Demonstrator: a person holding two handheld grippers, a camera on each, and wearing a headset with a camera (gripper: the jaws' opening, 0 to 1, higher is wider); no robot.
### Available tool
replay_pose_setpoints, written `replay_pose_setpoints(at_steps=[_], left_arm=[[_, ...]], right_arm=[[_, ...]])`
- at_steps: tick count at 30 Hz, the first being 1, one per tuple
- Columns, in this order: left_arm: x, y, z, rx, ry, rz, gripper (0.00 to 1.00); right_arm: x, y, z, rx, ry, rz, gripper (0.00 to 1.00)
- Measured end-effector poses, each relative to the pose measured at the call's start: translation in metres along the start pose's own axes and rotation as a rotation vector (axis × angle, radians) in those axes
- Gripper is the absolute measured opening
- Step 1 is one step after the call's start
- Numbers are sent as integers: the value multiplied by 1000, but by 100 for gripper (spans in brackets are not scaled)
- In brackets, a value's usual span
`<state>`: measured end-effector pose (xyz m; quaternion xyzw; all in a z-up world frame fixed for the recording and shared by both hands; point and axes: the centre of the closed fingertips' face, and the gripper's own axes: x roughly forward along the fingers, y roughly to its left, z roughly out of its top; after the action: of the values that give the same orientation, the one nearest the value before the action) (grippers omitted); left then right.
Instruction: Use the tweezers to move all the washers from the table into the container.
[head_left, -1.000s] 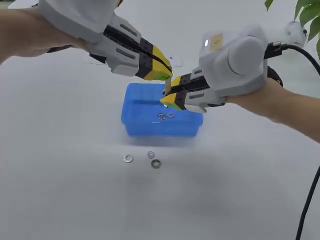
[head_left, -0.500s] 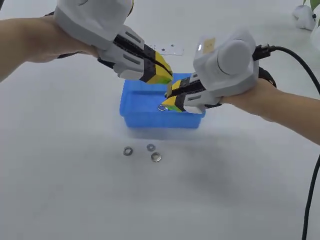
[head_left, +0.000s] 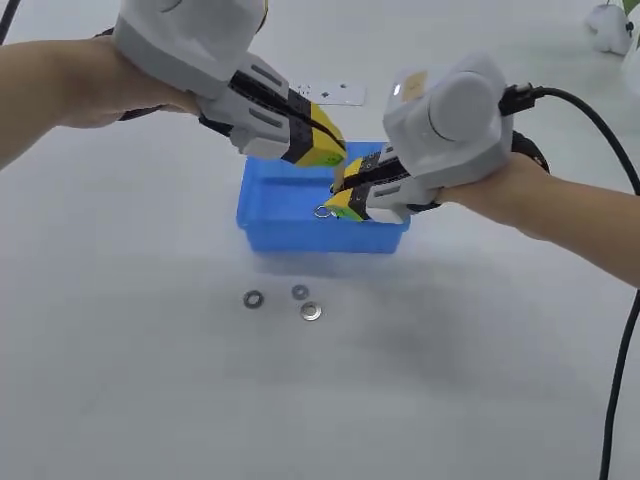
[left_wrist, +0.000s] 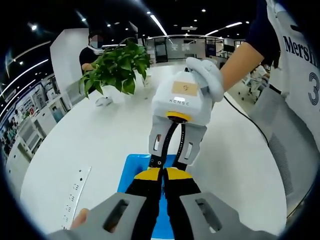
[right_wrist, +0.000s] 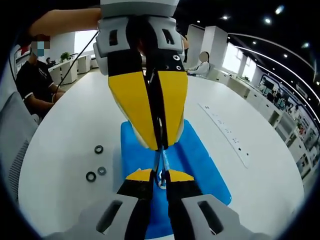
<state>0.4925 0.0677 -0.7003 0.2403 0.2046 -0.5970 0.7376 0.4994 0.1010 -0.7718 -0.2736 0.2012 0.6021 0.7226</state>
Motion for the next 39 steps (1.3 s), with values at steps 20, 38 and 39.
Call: replay_pose_setpoints(at_steps=[20,38,39], left_arm=[[-25,-12,26,63,-40,8,5],[-52,-72,52,88,-42,-9,5],[-52,-75,52,89,-42,-10,5]], right_arm=[[-27,7,27,-85,-44,-27,11],[-53,65,55,-140,-101,13,11],[-53,68,55,-141,-102,15,11]])
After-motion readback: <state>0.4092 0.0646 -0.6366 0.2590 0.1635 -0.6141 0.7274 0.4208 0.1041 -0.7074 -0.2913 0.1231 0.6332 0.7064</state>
